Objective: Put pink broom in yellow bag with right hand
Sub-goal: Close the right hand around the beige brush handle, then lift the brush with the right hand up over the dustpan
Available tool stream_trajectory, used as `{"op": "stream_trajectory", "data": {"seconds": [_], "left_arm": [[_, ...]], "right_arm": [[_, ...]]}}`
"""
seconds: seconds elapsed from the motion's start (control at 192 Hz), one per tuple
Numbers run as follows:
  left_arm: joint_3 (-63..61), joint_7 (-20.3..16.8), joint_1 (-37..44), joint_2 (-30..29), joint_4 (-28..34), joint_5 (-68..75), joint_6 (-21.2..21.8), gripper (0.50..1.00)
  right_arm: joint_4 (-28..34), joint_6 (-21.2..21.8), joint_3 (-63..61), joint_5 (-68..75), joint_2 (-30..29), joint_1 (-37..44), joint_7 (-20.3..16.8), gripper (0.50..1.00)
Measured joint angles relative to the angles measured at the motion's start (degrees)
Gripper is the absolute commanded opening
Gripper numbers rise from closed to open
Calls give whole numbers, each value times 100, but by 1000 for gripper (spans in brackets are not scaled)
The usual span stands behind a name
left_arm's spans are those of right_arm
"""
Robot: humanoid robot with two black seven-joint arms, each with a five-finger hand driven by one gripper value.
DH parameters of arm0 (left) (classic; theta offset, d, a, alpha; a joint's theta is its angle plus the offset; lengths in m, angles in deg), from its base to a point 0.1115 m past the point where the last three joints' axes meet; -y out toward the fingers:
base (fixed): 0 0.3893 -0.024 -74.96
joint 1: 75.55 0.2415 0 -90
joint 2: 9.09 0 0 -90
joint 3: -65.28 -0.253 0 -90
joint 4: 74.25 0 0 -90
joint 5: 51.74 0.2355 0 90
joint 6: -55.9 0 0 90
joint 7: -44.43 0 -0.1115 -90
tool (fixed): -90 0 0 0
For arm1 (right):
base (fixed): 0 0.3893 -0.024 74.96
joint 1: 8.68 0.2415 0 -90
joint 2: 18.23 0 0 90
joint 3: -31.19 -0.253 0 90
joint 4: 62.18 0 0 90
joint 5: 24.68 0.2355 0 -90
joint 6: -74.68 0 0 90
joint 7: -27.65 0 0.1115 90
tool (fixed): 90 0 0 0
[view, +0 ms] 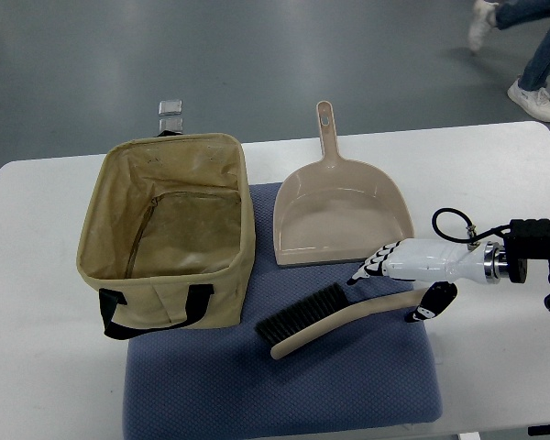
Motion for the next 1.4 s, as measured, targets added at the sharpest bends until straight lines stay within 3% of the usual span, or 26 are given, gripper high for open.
{"op": "stream_trajectory", "data": {"seconds": [0.203,0.297,0.531,0.619,0.676,1.067,1.4], "left_arm": [[0,0,0,0,0,0,0,1000],[2,0,0,0,0,0,0,1000],[2,0,0,0,0,0,0,1000],[2,0,0,0,0,0,0,1000],[2,0,0,0,0,0,0,1000],[1,0,0,0,0,0,0,1000],[1,0,0,0,0,0,0,1000]], "right_arm": [[-14,-14,15,-22,5,0,-6,750],[-26,-38,15,-67,6,0,-36,654],[-47,-55,26,-98,6,0,-147,637],[-53,-61,38,-103,5,-2,-155,580],[-59,-80,46,-108,1,-6,-166,500],[-204,-803,-4,-61,68,159,-177,500],[-208,-1101,-55,237,466,1017,-130,500]]}}
